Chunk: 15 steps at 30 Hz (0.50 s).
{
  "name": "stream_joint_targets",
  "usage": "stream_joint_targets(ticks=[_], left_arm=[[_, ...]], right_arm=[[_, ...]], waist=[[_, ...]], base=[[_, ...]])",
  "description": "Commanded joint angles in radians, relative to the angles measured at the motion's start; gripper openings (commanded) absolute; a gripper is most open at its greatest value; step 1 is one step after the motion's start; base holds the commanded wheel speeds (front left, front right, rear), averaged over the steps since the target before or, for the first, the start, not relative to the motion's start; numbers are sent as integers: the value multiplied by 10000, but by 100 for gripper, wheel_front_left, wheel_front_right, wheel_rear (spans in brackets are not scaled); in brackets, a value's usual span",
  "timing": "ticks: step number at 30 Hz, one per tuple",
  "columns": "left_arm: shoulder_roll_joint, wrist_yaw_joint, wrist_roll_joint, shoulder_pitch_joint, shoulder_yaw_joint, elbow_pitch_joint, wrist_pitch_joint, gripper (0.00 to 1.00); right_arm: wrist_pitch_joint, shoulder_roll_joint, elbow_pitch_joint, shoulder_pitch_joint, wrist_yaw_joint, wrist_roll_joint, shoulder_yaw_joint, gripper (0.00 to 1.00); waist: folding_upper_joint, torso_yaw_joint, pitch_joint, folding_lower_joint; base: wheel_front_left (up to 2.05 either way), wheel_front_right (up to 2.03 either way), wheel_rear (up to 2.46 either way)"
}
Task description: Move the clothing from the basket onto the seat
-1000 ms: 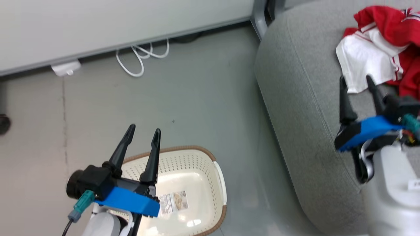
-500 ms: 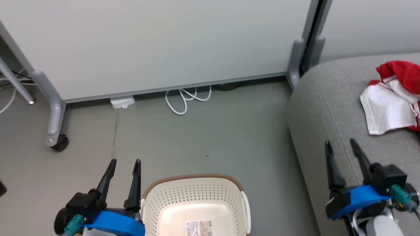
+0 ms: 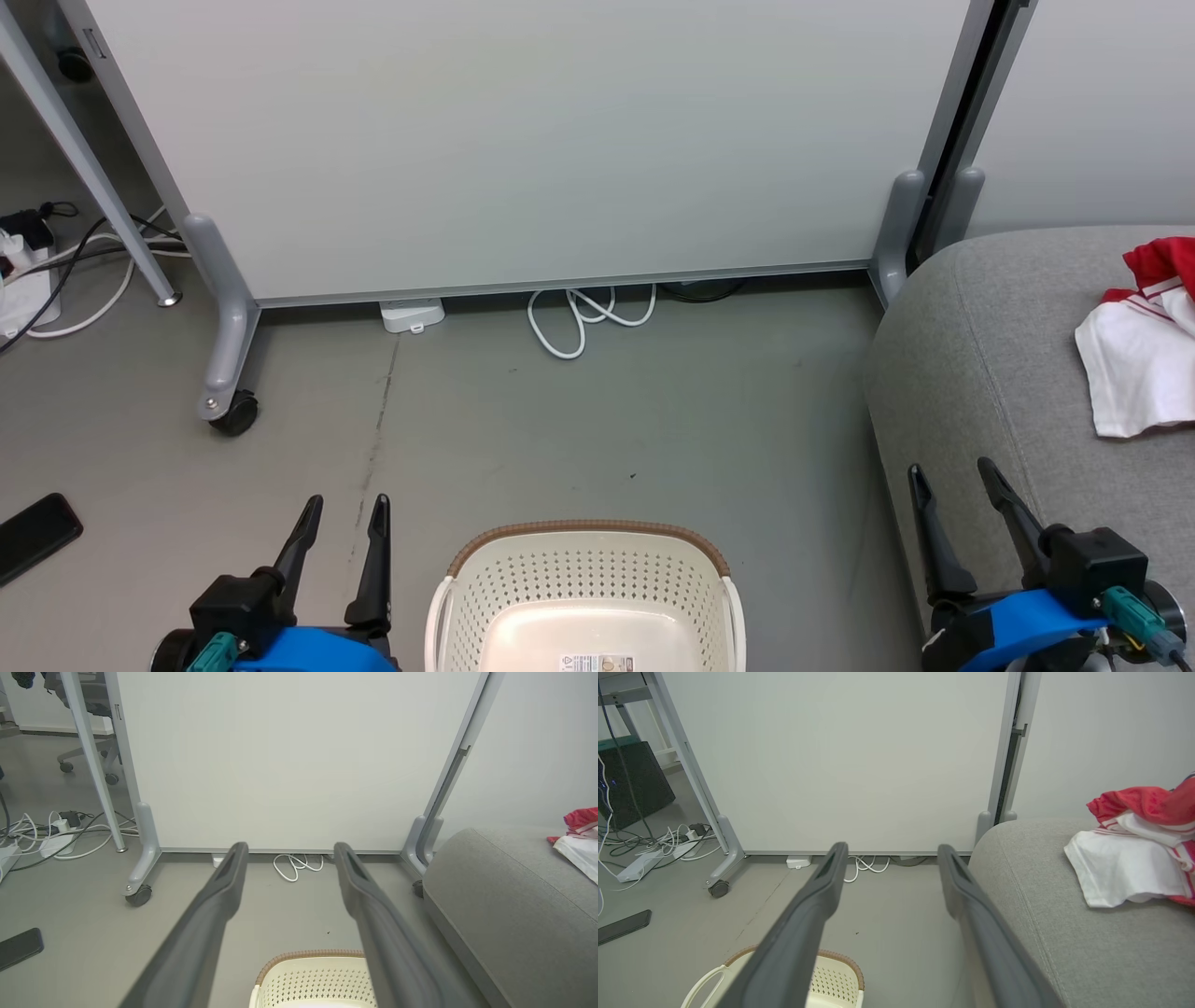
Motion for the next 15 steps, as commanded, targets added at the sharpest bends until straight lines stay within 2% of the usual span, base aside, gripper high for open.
stream_joint_targets(ticks=[1, 15], left_arm=[[36, -25, 8, -118, 53, 19, -47, 100], [-50, -24, -89, -90, 101, 148, -47, 100]], right_arm=[[42, -8, -105, 164, 5, 50, -3, 100], [218, -7, -279, 181, 5, 87, 2, 100]], waist=[[-1, -13, 10, 1], [-1, -242, 96, 1]], base=[[0, 0, 0], [0, 0, 0]])
